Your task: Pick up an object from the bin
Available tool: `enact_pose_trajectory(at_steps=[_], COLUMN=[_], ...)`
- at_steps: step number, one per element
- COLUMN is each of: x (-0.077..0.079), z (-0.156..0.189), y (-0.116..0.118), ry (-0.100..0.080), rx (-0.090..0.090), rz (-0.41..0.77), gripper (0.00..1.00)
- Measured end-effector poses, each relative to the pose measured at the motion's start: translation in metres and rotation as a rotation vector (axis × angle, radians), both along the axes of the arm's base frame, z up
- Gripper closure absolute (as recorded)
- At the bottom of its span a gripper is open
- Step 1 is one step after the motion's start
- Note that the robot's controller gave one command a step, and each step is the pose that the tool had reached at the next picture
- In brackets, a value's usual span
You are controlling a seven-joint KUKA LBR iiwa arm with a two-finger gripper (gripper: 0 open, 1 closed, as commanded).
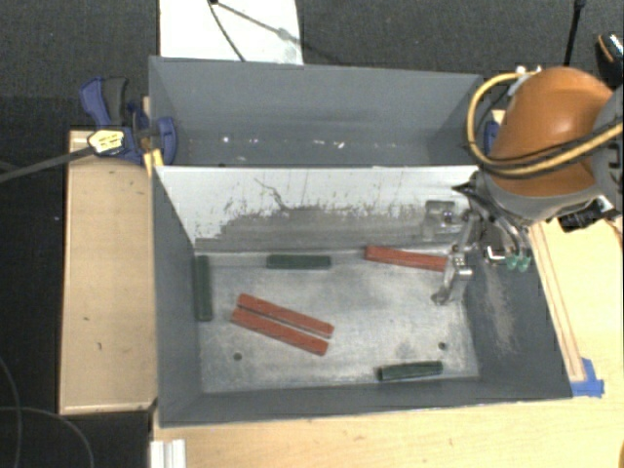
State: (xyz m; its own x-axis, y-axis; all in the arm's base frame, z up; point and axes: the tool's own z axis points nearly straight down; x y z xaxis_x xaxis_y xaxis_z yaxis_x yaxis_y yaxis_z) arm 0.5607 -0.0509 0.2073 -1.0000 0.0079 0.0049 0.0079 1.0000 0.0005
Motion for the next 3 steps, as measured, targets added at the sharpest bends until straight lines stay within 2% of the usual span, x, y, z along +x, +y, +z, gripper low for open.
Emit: enact_pose_trajectory(at_steps=[1, 2, 3], x=[0.033, 0.027, 0.027], z=[0.018, -0.087, -0.133], y=[-0.023, -0.02, -0.073], ry=[-0.013, 0.0, -0.004], rx=[-0.002, 0.001, 0.0], rz=[0.018, -0.075, 0.246], gripper=[0.0, 0.0, 0.0])
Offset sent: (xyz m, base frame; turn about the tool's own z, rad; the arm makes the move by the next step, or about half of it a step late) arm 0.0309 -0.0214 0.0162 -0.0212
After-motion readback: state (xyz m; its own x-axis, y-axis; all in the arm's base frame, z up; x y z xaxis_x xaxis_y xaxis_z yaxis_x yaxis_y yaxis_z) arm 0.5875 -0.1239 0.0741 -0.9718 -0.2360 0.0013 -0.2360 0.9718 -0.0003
